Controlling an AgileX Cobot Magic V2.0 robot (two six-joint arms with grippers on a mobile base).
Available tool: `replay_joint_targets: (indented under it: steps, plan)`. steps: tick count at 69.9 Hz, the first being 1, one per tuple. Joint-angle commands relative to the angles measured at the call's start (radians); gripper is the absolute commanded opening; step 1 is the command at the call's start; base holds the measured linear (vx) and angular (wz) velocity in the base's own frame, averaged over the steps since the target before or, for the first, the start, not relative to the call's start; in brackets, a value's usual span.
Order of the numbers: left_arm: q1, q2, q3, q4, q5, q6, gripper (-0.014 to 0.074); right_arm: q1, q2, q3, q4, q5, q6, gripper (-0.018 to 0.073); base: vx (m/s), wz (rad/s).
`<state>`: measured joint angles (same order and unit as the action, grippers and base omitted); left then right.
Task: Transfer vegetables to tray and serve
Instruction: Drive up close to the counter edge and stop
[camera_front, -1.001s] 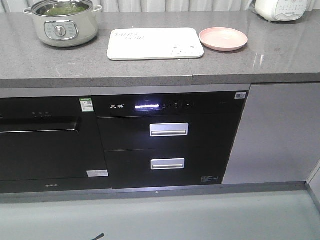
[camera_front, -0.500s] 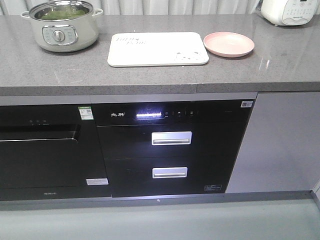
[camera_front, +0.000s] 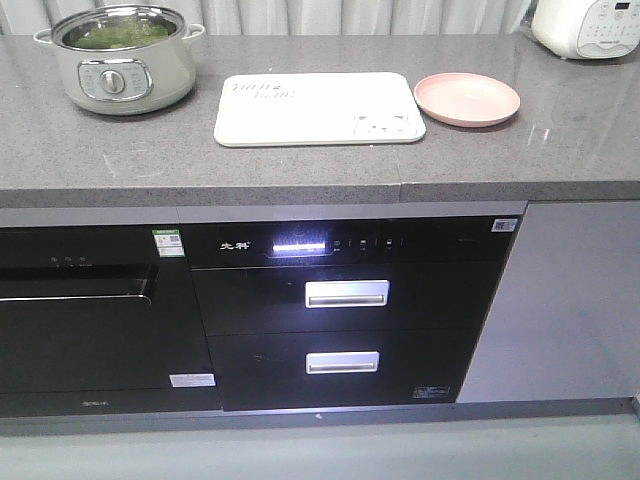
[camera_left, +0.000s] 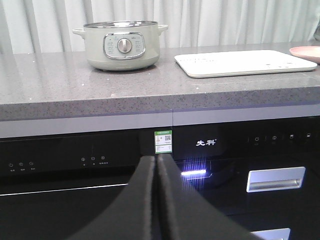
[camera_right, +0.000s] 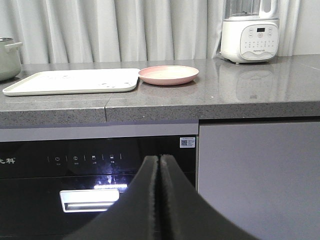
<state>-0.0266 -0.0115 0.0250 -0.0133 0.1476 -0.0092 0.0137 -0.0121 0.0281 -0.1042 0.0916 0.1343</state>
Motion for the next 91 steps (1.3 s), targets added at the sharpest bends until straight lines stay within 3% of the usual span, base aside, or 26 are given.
replay_joint_targets:
  steps: [1, 91]
  plan:
    - [0.001, -0.014, 0.028, -0.004, -0.081, -0.007, -0.0006, -0.005, -0.007, 0.015, -0.004, -0.077, 0.0, -0.0003, 0.08, 0.0]
    - [0.001, -0.014, 0.028, -0.004, -0.081, -0.007, -0.0006, -0.005, -0.007, 0.015, -0.004, -0.077, 0.0, -0.0003, 0.06, -0.01]
